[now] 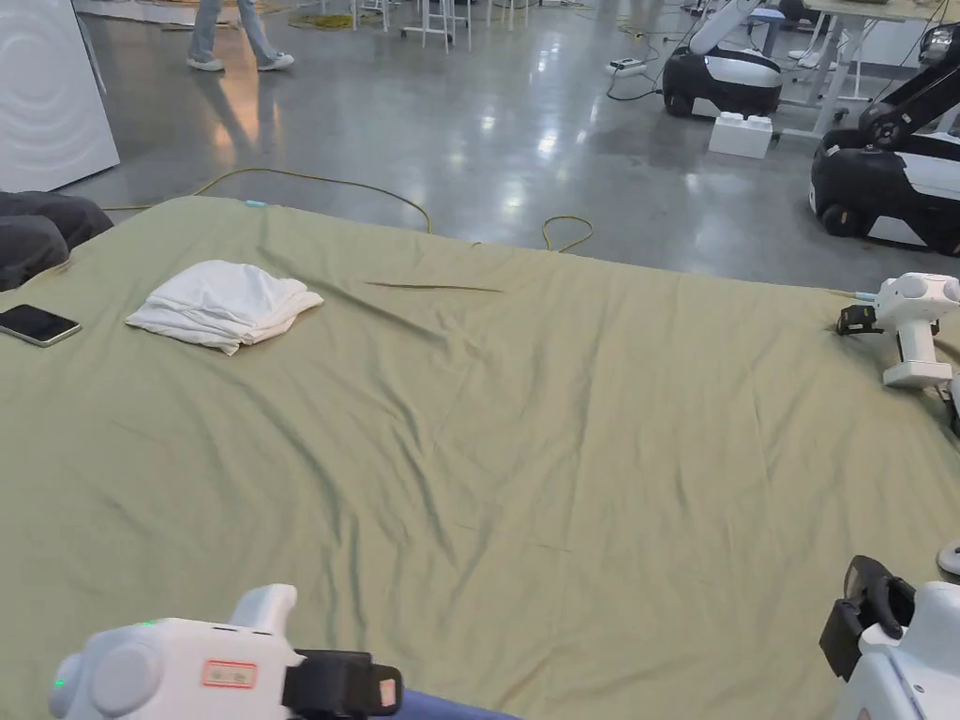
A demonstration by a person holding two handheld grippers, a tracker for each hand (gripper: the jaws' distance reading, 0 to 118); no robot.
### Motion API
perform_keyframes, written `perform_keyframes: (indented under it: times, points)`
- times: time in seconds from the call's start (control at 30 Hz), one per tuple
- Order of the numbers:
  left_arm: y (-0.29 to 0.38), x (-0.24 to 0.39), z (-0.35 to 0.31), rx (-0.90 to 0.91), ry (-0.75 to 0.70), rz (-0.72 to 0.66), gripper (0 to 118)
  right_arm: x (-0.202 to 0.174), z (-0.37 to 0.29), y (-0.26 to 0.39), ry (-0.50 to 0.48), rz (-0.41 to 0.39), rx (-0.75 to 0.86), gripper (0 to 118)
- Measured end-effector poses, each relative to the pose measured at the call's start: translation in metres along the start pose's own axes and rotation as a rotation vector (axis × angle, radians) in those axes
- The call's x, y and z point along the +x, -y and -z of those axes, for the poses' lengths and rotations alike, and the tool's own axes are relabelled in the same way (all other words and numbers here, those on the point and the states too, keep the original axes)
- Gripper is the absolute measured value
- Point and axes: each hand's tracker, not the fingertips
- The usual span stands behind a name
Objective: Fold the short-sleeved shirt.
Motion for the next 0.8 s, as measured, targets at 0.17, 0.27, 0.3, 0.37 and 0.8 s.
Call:
perform_keyframes:
  times: [0.17, 0.27, 0.3, 0.37, 0.8]
  points:
    - [-0.005, -0.057, -0.004, -0.025, 0.039, -0.076, 74, -0.004, -0.001, -0.009, -0.008, 0.001, 0.027, 0]
    - [0.006, -0.076, 0.014, -0.095, 0.105, -0.134, 74, -0.007, -0.003, -0.012, -0.012, -0.004, 0.042, 0]
    - [0.009, -0.083, 0.021, -0.109, 0.119, -0.157, 74, -0.008, -0.003, -0.012, -0.016, -0.004, 0.047, 0]
    - [0.016, -0.077, 0.027, -0.088, 0.177, -0.152, 74, -0.010, -0.005, -0.012, -0.016, -0.011, 0.049, 0]
    - [0.023, -0.109, 0.061, -0.137, 0.361, -0.235, 18, -0.018, -0.007, -0.010, -0.017, -0.027, 0.023, 0]
